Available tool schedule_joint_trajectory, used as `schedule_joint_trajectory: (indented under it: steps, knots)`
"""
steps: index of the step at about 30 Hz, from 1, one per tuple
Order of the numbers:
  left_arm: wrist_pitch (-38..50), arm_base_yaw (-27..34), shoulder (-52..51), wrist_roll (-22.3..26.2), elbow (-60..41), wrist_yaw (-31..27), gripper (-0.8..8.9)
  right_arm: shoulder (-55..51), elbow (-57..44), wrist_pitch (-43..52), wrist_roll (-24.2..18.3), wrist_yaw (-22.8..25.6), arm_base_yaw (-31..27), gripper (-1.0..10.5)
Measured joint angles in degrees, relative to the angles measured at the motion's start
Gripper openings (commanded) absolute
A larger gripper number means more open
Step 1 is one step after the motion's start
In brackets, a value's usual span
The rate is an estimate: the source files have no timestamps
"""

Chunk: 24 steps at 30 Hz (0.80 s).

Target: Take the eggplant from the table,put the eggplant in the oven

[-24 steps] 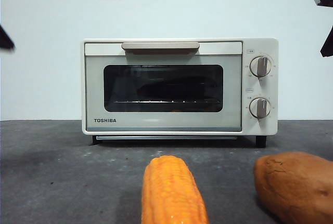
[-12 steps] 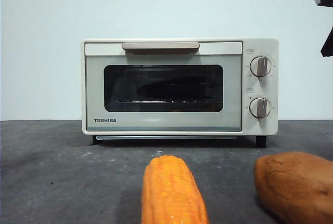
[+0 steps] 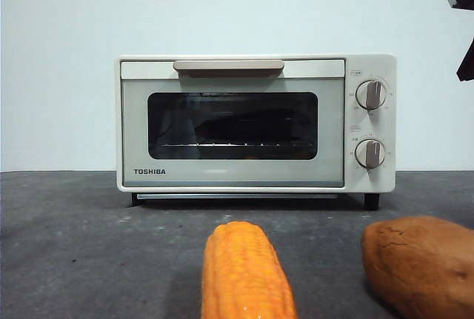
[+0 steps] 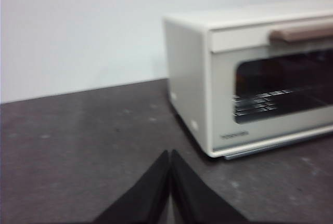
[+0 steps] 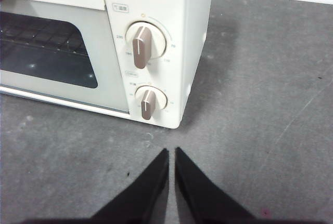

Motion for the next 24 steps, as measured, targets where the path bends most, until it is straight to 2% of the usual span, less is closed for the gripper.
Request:
schedule_joint_trajectory:
  steps: [10,24]
  knots:
    - [-3.28,8.11,-2.75,0.07,0.0,0.0,0.06,0.0,0.0,0.02,0.04,0.02,0.0,0.0]
    - [-2.93,8.39,-4.9,0.07,0.0,0.0,0.06,0.0,0.0,0.02,0.35,0.02,0.0,0.0]
